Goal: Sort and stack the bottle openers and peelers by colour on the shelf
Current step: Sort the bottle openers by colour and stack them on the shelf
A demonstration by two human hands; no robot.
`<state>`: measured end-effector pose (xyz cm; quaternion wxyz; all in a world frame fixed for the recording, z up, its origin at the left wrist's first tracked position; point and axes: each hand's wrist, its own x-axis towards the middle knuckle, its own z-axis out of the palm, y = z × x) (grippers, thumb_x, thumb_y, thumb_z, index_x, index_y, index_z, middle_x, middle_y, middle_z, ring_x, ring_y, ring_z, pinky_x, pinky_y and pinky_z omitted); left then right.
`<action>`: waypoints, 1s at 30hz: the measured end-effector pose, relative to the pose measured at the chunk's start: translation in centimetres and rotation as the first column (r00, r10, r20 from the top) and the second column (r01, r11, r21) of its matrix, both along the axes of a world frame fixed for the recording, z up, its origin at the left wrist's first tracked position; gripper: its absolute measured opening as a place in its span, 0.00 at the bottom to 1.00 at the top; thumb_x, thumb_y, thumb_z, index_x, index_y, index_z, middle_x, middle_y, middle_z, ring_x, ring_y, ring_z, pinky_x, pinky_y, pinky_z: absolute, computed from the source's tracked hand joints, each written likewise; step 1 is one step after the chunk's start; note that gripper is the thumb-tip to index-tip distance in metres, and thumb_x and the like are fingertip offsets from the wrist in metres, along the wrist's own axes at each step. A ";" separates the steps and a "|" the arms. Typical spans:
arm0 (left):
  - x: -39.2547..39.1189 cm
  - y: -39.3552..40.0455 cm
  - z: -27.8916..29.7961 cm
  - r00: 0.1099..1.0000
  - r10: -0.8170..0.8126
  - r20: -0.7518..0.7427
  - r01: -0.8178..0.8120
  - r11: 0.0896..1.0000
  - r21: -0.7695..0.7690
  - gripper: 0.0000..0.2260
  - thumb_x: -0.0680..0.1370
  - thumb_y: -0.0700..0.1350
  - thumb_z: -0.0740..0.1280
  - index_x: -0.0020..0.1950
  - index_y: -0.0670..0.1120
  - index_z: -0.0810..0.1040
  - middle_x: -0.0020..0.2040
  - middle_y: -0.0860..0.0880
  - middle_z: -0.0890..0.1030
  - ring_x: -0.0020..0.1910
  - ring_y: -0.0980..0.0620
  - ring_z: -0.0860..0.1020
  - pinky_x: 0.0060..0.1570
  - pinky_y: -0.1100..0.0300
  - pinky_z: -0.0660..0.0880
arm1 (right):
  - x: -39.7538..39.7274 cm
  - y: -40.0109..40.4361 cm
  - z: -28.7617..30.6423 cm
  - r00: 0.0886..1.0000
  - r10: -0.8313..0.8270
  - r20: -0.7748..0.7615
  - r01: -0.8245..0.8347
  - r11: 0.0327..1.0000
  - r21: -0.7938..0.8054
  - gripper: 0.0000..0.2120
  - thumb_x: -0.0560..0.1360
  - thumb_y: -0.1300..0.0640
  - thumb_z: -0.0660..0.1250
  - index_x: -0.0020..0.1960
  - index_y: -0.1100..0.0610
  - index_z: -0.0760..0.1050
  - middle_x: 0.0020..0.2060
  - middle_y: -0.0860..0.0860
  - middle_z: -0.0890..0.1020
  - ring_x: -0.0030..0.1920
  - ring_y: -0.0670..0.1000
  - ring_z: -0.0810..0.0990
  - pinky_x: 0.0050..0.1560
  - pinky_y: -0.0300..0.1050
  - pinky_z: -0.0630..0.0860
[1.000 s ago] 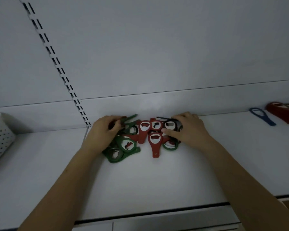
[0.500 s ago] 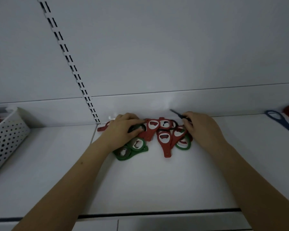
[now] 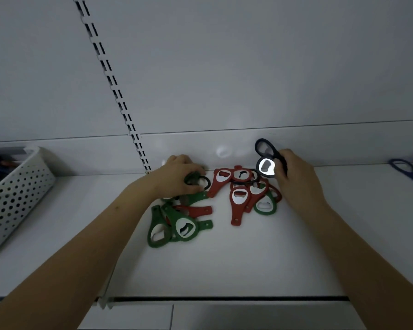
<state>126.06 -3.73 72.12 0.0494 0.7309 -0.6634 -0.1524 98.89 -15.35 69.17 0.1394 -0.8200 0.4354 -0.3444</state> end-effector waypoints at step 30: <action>-13.5 -2.8 -0.5 -0.002 0.224 -0.975 -0.573 0.798 0.185 0.12 0.80 0.42 0.68 0.61 0.38 0.77 0.46 0.39 0.85 0.40 0.43 0.85 0.40 0.55 0.83 | 1.7 2.3 0.1 0.933 -0.031 0.359 -0.043 0.979 0.198 0.14 0.76 0.45 0.69 0.39 0.51 0.70 0.31 0.46 0.76 0.32 0.43 0.75 0.32 0.34 0.70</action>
